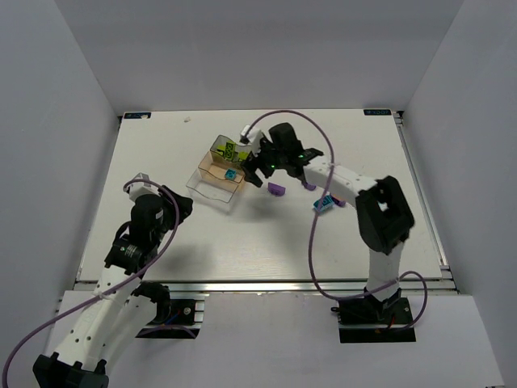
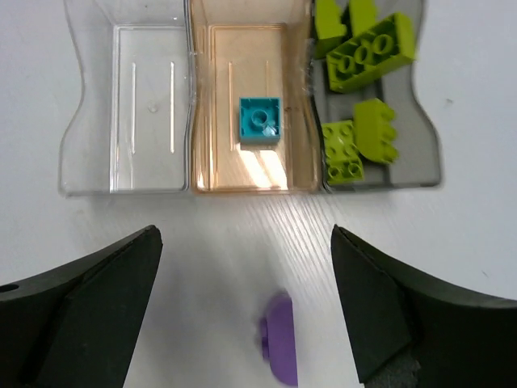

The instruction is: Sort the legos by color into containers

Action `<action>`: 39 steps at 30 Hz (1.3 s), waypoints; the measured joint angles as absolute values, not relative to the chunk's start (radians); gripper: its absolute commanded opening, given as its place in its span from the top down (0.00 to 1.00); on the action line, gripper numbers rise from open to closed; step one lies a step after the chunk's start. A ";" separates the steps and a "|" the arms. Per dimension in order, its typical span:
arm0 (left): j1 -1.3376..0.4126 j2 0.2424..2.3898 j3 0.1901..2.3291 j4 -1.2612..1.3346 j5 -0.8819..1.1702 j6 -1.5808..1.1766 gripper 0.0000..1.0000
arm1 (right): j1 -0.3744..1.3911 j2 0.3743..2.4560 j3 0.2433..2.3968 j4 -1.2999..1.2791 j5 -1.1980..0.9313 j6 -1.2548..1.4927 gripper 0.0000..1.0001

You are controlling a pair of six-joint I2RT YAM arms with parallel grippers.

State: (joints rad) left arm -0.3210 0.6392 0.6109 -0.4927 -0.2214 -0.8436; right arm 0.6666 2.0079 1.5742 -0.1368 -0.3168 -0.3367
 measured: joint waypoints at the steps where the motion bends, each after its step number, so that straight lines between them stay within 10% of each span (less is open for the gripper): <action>1: -0.321 0.641 0.613 -0.492 -0.221 -0.834 0.42 | 0.659 1.940 1.500 -0.105 -0.305 -0.339 0.11; 7: -0.321 0.642 0.614 -0.443 -0.204 -0.795 0.64 | 0.565 1.700 1.404 -0.117 -0.373 -0.369 0.95; 8: -0.321 0.643 0.614 -0.432 -0.197 -0.793 0.68 | 0.539 1.668 1.404 -0.139 -0.375 -0.381 0.95; 15: -0.321 0.643 0.572 -0.374 -0.147 -0.785 0.76 | 0.328 1.552 1.312 -0.425 -0.400 -0.492 0.43; 18: -0.321 0.653 0.556 -0.361 -0.126 -0.783 0.69 | 0.244 1.546 1.302 -0.604 -0.420 -0.679 0.40; 21: -0.321 0.667 0.551 -0.347 -0.107 -0.775 0.51 | 0.174 1.532 1.295 -0.767 -0.468 -0.899 0.15; 26: -0.321 0.682 0.551 -0.328 -0.081 -0.774 0.32 | 0.010 1.507 1.291 -0.915 -0.522 -1.277 0.14; 39: -0.321 0.612 0.510 -0.315 -0.063 -0.806 0.29 | -0.188 1.778 1.453 -1.058 -0.390 -1.893 0.17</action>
